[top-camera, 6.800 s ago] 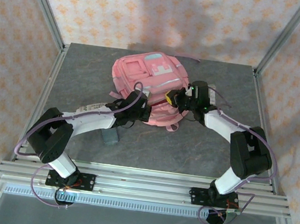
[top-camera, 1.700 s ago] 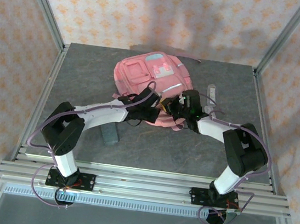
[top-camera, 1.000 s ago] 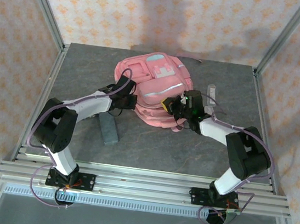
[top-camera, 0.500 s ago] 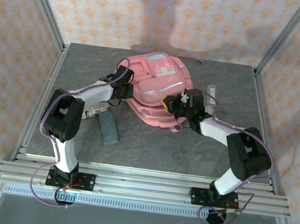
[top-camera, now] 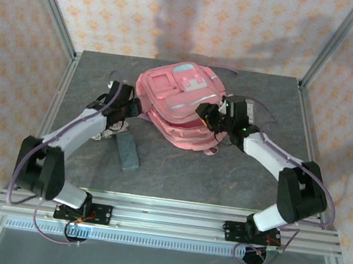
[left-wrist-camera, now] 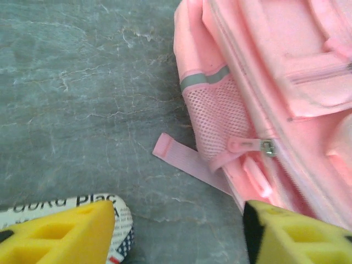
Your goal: Pack the student bag
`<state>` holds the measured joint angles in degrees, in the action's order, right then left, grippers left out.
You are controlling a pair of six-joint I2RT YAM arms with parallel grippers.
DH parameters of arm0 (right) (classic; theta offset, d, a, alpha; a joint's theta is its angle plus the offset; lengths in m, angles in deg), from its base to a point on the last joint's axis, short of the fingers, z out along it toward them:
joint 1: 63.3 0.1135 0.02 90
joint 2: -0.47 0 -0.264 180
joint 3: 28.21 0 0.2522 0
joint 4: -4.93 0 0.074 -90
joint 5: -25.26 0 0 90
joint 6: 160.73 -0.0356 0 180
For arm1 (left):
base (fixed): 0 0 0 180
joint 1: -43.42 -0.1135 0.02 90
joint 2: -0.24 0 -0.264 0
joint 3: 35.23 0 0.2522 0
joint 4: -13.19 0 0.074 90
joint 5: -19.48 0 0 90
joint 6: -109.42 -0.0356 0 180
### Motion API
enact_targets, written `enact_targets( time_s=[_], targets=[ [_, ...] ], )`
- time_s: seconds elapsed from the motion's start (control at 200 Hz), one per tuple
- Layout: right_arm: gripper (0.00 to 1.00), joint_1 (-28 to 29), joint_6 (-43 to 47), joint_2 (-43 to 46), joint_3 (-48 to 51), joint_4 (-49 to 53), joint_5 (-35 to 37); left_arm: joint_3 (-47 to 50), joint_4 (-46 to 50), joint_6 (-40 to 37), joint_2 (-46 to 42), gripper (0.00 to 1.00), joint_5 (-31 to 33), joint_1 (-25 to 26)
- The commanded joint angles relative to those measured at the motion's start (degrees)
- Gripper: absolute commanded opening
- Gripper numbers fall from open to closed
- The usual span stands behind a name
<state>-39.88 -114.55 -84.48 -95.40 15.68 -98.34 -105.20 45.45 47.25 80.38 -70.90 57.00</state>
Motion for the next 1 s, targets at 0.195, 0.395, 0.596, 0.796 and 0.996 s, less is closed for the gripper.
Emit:
enact_targets(
  time_s=[0.195,0.395,0.596,0.796,0.996],
  targets=[
    [1.0,-0.3,15.4,16.2,4.8,21.3,16.7,16.9,6.3,14.8,-13.5,0.78,4.7,3.4],
    [1.0,-0.3,16.7,19.8,6.8,20.5,13.3,21.2,5.4,18.5,-12.8,0.8,5.1,6.5],
    [1.0,0.6,15.0,17.9,9.9,14.9,8.1,19.7,2.6,20.0,-6.0,0.82,5.3,9.6],
    [0.95,2.4,13.1,16.3,11.7,11.7,6.1,16.7,2.2,19.7,1.9,0.82,8.7,10.5],
    [0.91,4.4,13.5,15.4,12.2,11.9,6.6,14.7,1.7,19.0,7.9,0.72,7.9,10.6]
  ],
)
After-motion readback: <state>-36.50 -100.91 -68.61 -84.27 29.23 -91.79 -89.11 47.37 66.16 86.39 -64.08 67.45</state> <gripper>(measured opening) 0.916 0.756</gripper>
